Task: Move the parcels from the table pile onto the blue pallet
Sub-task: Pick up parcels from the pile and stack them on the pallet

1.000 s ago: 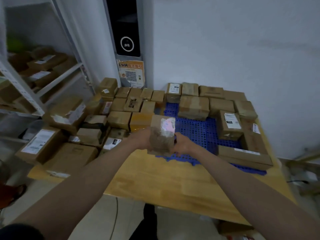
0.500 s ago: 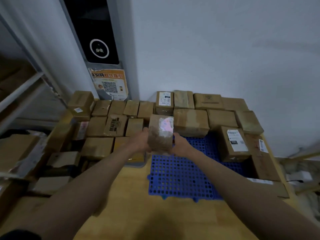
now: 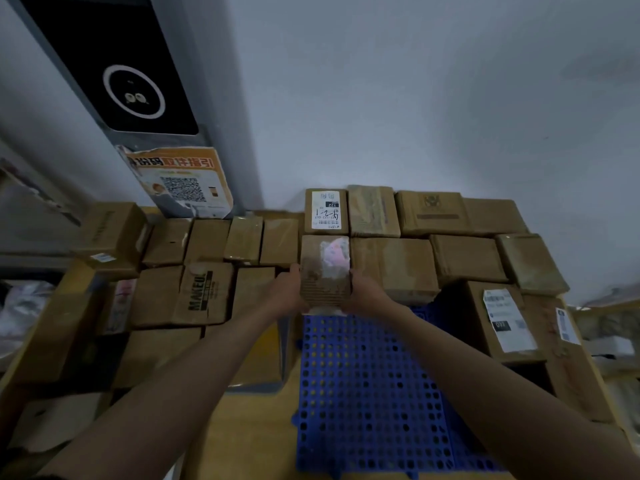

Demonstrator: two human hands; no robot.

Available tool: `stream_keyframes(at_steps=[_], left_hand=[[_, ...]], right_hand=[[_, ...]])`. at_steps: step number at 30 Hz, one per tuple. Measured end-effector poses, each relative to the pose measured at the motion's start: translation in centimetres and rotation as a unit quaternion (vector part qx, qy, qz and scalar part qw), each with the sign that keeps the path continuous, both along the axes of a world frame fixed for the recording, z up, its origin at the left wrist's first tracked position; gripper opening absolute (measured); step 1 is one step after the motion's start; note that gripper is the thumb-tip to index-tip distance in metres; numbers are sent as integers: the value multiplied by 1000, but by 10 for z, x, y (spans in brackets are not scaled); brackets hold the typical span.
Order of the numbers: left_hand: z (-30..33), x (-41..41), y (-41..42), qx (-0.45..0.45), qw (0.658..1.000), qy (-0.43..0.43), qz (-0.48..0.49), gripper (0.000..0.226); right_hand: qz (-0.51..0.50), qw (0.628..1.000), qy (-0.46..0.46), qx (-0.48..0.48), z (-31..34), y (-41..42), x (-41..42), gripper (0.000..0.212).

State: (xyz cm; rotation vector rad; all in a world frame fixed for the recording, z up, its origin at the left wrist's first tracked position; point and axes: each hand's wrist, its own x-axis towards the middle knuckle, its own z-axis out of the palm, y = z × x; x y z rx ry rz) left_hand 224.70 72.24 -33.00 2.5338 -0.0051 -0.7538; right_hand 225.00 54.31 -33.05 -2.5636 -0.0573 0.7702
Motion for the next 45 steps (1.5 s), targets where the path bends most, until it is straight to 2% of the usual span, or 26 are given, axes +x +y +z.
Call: stream_keyframes(at_steps=[8,11,15,19,24,27,35,42,45], left_hand=[[-37,33,2,4,1000,26,15,79],[-47,37,0,15,1000,14,6,75],[-53,39,-7,45,999,7,-3,84],[-53,37,-8,60,998,9,1,80],[-33,30,-4,104,994,31,-6,86],[-15,17,4,126,990,35,-47,69],[27,-50,30,146,986,-14,-74,51],[36,-117,70,207,978,-7,-37,62],[32,-134,98,208,978,-3,-7,64]], right_hand=[[9,998,-11,-58,-28,4,31,47],[23,995,-35,-96,-33,6,33,48],[24,990,-49,-126,-36,9,35,46],[19,991,-49,-121,-32,10,33,48],[63,992,-31,-107,-12,9,23,53],[84,991,-25,-102,6,10,9,50],[138,986,-12,-92,48,12,-52,48],[168,979,30,-112,53,34,-104,47],[179,977,35,-107,42,51,-114,34]])
